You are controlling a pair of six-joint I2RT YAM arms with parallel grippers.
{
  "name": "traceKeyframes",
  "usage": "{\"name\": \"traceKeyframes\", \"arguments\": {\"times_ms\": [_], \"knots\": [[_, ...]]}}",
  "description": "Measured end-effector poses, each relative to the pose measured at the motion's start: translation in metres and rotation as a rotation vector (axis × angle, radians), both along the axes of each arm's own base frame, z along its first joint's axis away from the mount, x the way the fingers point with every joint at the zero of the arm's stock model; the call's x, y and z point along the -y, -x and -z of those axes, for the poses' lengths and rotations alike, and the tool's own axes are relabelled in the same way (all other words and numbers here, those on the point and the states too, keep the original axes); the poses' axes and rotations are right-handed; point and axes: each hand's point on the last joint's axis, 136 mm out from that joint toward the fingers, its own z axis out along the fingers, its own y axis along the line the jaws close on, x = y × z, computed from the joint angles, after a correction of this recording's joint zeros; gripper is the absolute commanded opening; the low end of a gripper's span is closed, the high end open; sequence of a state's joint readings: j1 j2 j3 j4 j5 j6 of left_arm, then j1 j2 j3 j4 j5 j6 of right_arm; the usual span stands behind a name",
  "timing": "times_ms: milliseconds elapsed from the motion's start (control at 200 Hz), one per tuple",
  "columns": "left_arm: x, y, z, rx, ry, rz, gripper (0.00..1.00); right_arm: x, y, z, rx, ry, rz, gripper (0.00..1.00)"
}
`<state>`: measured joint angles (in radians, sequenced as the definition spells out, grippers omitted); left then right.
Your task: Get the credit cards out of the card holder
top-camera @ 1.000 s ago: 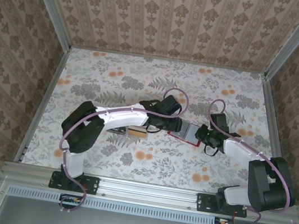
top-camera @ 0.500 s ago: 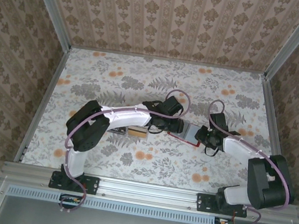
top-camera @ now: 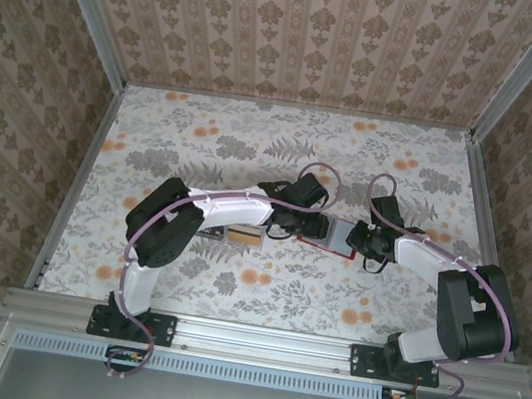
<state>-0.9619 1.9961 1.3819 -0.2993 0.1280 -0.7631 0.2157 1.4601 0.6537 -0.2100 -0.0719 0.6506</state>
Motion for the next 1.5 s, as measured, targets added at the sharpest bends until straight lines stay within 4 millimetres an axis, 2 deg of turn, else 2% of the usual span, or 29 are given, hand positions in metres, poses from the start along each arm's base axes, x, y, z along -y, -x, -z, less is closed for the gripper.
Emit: {"name": "traceKeyframes", "arguments": {"times_ms": [190,685,1215,1385,1500], "knots": [[0.0,0.003,0.016,-0.029,-0.021,0.003,0.5,0.0,0.0,0.0,0.0,0.0,-0.001,0.25],[0.014,0.002,0.005,-0.036,0.05,0.021,0.5,-0.001,0.0,0.0,0.002,0.004,-0.018,0.25],[0.008,-0.006,0.007,-0.016,0.029,-0.009,0.51,-0.001,0.0,0.0,0.003,0.003,-0.019,0.25],[0.009,-0.005,0.017,-0.038,0.023,-0.006,0.51,-0.001,0.0,0.0,0.001,0.0,-0.018,0.25],[0.011,-0.006,0.015,-0.046,0.037,-0.008,0.51,-0.001,0.0,0.0,0.001,-0.002,-0.019,0.25]]}}
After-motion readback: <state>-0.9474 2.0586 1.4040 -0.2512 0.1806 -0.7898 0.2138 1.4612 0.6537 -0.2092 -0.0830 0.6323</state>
